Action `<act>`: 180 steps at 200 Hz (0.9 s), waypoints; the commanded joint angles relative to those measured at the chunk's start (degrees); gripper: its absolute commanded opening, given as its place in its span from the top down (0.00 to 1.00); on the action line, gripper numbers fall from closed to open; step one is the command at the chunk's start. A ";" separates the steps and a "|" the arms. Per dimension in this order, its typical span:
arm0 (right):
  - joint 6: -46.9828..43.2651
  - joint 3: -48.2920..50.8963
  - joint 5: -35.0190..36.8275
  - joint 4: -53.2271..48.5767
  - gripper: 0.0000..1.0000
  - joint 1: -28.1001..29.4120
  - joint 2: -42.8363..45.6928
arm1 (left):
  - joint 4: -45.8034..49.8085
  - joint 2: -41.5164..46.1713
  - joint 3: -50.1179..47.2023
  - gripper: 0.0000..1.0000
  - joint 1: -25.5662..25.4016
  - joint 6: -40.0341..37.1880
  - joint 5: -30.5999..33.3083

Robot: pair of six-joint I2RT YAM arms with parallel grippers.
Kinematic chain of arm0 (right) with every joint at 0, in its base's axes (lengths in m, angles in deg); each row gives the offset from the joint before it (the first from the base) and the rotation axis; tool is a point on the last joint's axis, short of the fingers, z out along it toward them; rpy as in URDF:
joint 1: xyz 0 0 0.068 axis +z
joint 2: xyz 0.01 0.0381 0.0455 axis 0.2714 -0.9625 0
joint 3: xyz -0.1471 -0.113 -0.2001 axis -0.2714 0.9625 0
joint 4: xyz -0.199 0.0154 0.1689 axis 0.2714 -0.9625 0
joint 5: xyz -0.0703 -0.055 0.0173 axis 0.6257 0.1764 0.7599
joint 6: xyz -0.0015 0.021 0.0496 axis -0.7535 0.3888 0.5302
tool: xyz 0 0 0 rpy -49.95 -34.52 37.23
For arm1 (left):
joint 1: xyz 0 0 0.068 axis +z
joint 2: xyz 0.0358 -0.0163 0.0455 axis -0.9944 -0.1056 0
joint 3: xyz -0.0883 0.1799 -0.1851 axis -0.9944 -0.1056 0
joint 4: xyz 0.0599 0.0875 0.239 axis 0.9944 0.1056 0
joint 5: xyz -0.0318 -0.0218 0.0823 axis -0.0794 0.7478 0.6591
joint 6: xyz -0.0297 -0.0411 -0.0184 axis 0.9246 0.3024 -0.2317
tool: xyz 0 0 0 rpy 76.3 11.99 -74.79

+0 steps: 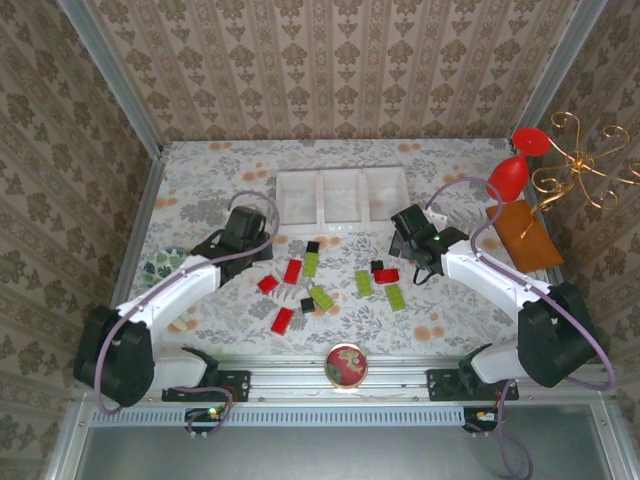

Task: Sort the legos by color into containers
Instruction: Place the lego in the container.

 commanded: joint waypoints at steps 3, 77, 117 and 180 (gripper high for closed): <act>1.25 0.81 0.48 -0.14 0.00 0.61 1.26 | -3.43 -4.34 5.75 0.88 -1.19 -4.40 0.19; 1.32 1.04 0.78 -0.32 0.00 1.23 1.35 | -4.82 -21.85 22.08 0.87 -2.70 -8.24 -1.23; 0.95 0.90 0.46 -0.58 0.00 1.42 1.41 | -4.53 -27.97 27.26 0.85 -2.70 -8.09 -0.56; 0.45 0.99 -1.45 0.03 0.00 3.13 0.30 | -3.13 -33.32 31.89 0.79 -2.70 -7.87 0.35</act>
